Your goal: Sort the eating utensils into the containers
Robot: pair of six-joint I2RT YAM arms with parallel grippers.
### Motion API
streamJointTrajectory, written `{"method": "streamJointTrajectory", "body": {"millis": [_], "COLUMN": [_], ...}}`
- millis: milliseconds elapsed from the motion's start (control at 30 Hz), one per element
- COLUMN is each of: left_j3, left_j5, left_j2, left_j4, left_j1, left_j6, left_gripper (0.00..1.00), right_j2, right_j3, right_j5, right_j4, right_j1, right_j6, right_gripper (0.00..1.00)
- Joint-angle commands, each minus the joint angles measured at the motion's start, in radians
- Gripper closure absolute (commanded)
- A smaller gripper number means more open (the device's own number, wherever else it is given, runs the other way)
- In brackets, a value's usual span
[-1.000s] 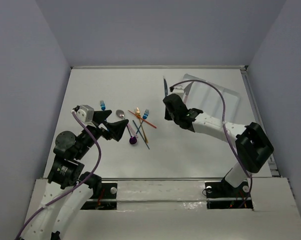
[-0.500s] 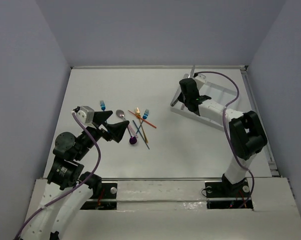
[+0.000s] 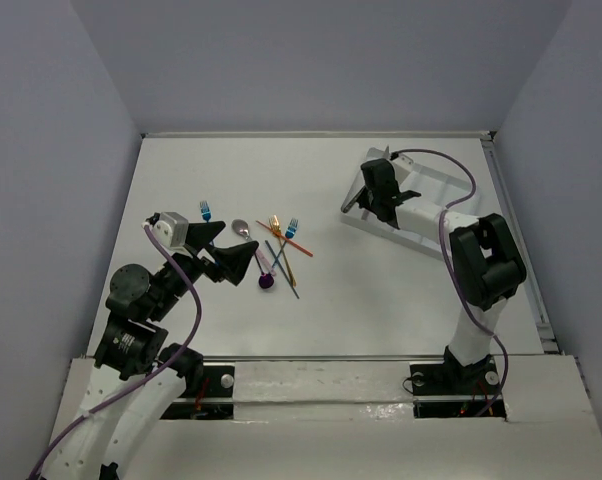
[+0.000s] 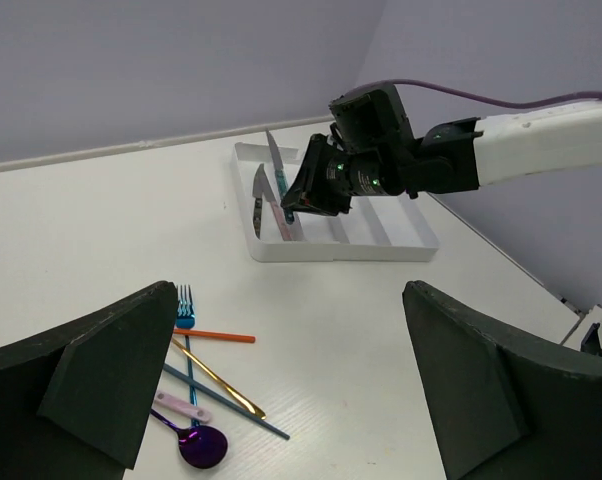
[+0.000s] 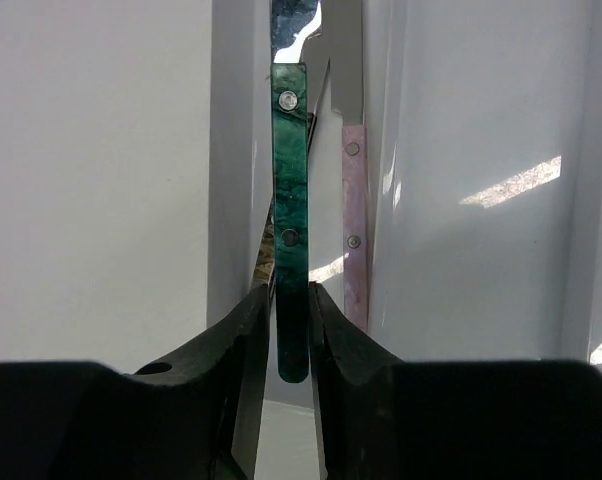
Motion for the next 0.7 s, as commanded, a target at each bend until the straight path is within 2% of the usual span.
{"method": "streamJointTrajectory", "body": {"millis": [0, 33, 67, 167, 200, 300, 400, 533, 633, 667], "left_j3": [0.002, 0.002, 0.002, 0.002, 0.002, 0.002, 0.003, 0.003, 0.006, 0.006], "left_j5": [0.003, 0.004, 0.005, 0.005, 0.006, 0.003, -0.005, -0.011, -0.017, -0.018], "left_j2": [-0.007, -0.005, -0.005, -0.005, -0.004, -0.005, -0.005, -0.005, -0.002, -0.001], "left_j4": [0.038, 0.038, 0.038, 0.038, 0.038, 0.038, 0.038, 0.013, 0.013, 0.013], "left_j1": [-0.004, -0.004, -0.004, -0.004, -0.004, -0.004, -0.004, -0.004, -0.004, -0.004], "left_j6": [-0.001, -0.001, -0.001, 0.000, 0.000, 0.000, 0.002, 0.005, 0.006, 0.006], "left_gripper": [0.01, 0.01, 0.01, 0.01, 0.01, 0.01, 0.01, 0.01, 0.01, 0.01], "right_j2": [0.001, -0.002, -0.004, -0.016, -0.027, -0.063, -0.119, -0.171, -0.180, -0.171], "right_j3": [0.029, 0.023, 0.020, 0.012, 0.009, 0.000, -0.032, -0.067, -0.097, -0.097], "right_j5": [-0.020, -0.025, -0.030, -0.043, -0.045, -0.057, -0.125, -0.155, -0.216, -0.244], "right_j4": [0.063, 0.062, 0.062, 0.063, 0.063, 0.063, 0.132, 0.127, 0.131, 0.118], "right_j1": [0.002, 0.002, 0.002, 0.002, 0.002, 0.002, 0.030, 0.191, 0.269, 0.301], "right_j6": [0.022, 0.019, 0.016, 0.001, -0.004, -0.033, -0.114, -0.243, -0.356, -0.408], "right_gripper": [0.68, 0.68, 0.62, 0.59, 0.54, 0.53, 0.53, 0.53, 0.59, 0.65]}}
